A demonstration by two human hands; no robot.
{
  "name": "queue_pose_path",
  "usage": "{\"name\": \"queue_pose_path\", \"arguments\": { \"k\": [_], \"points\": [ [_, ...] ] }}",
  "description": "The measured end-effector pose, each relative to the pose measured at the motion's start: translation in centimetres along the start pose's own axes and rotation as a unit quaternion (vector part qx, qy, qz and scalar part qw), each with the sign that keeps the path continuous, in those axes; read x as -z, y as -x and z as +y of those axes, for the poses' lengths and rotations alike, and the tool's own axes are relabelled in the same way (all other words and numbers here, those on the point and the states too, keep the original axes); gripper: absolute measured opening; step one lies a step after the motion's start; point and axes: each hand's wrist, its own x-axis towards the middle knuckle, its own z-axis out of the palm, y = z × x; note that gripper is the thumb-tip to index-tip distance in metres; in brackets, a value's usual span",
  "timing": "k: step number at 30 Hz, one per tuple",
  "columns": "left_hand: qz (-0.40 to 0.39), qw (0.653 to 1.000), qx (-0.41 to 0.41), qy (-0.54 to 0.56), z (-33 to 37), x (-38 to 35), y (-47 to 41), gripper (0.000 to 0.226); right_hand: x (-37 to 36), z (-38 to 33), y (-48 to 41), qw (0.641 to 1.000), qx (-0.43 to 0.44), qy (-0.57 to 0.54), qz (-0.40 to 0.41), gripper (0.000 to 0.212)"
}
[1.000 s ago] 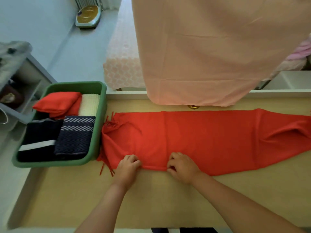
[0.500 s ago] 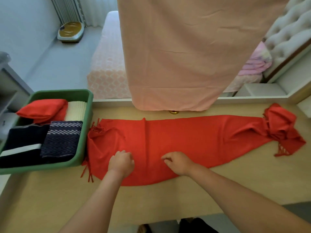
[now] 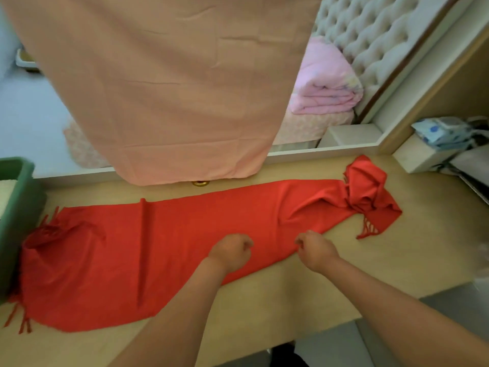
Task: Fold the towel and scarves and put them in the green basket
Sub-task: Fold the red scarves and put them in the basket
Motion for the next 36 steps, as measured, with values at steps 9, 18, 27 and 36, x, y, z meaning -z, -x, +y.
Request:
{"name": "queue_pose_path", "arguments": {
  "k": [9, 18, 27, 36],
  "points": [
    [0.023, 0.987, -0.022, -0.156, 9.9, -10.3, -8.4, 0.037, -0.3, 12.9, -5.3, 0.996, 0.069, 0.044, -0.021, 0.053],
    [0.133, 0.99, 0.041, -0.019, 9.7, -10.9, -10.6, 0.013, 0.6, 16.1, -10.5, 0.986, 0.137, -0.032, 0.094, 0.004],
    [0.05, 0.998, 0.032, -0.013, 14.4, -6.6, -9.8, 0.035, 6.5, 16.1, -8.9, 0.964, 0.254, -0.034, 0.067, 0.044],
    [-0.256, 0.963, 0.08, -0.036, 15.4, -7.4, -8.9, 0.046, 7.0, 18.0, -5.5, 0.984, 0.17, 0.006, -0.058, 0.039]
  ]
}}
